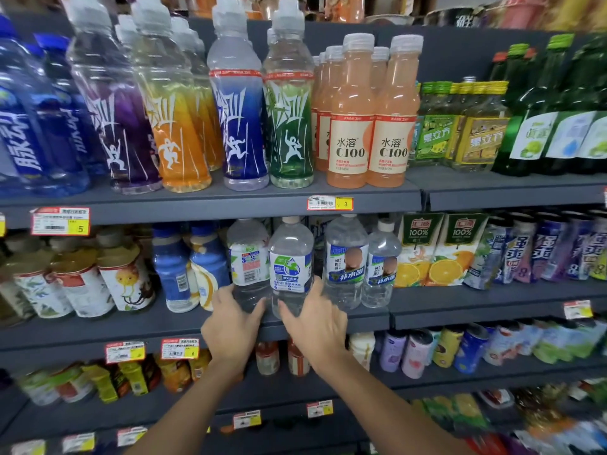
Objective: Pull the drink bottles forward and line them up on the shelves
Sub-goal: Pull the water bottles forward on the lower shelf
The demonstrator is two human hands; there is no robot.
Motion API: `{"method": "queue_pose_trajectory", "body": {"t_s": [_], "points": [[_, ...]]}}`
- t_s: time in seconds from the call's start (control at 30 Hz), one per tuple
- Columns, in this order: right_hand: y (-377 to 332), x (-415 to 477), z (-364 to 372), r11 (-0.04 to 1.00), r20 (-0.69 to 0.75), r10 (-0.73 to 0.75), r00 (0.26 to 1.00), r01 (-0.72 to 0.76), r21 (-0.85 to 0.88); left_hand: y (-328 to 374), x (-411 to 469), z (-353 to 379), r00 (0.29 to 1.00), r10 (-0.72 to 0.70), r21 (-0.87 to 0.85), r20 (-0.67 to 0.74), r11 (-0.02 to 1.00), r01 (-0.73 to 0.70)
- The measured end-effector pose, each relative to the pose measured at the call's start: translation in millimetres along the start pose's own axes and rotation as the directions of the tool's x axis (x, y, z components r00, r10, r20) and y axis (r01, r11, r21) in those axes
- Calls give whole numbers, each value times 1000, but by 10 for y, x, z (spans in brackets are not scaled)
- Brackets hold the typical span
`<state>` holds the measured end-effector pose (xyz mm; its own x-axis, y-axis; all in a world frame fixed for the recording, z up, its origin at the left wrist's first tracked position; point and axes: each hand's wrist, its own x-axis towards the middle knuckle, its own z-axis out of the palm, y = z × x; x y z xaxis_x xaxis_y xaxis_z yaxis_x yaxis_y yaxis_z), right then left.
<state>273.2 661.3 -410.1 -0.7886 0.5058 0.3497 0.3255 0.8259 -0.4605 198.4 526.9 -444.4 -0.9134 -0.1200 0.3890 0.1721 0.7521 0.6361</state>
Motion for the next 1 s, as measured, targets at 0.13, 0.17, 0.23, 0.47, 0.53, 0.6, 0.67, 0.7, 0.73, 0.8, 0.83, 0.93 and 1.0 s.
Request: {"method": "queue_pose_trajectory", "body": {"t_s": [0.13, 0.17, 0.23, 0.47, 0.53, 0.6, 0.67, 0.7, 0.73, 0.8, 0.83, 0.93, 1.0], "points": [[1, -21, 86, 999, 4, 7, 1000, -7, -33, -58, -39, -113, 998, 42, -129, -50, 990, -48], [2, -15, 97, 1000, 3, 9, 1000, -9, -28, -43, -61, -140, 996, 60, -180, -68, 981, -71], [3, 1, 115, 1000, 6, 18, 1000, -18, -8, 42, -102, -180, 989, 123, -261, -81, 955, -140], [139, -103, 192, 981, -12, -81, 997, 81, 175, 420, -218, -102, 978, 196, -375, 72, 914, -156], [255, -146, 202, 961, -58, -135, 989, 145, 237, 439, -230, -72, 975, 206, -363, 85, 917, -163], [356, -154, 215, 951, -97, -130, 987, 152, 269, 471, -230, -47, 973, 214, -359, 81, 917, -172], [413, -123, 227, 952, -73, -82, 994, 100, 289, 526, -237, -21, 978, 196, -372, 71, 915, -156], [424, -102, 232, 956, -44, -62, 997, 72, 284, 552, -245, -7, 980, 187, -373, 61, 915, -151], [425, -81, 229, 962, -9, -52, 999, 53, 267, 565, -252, 8, 982, 182, -371, 48, 916, -152], [419, -48, 221, 971, 65, -52, 997, 35, 238, 563, -256, 33, 983, 182, -370, 34, 916, -157], [417, -28, 221, 971, 99, -49, 994, 24, 240, 557, -256, 42, 982, 183, -374, 38, 914, -156], [380, 38, 204, 976, 185, -23, 982, -18, 217, 536, -272, 47, 983, 178, -387, 48, 910, -147], [318, 57, 209, 971, 214, 4, 977, -55, 232, 493, -269, 6, 983, 179, -362, 29, 919, -156]]}}
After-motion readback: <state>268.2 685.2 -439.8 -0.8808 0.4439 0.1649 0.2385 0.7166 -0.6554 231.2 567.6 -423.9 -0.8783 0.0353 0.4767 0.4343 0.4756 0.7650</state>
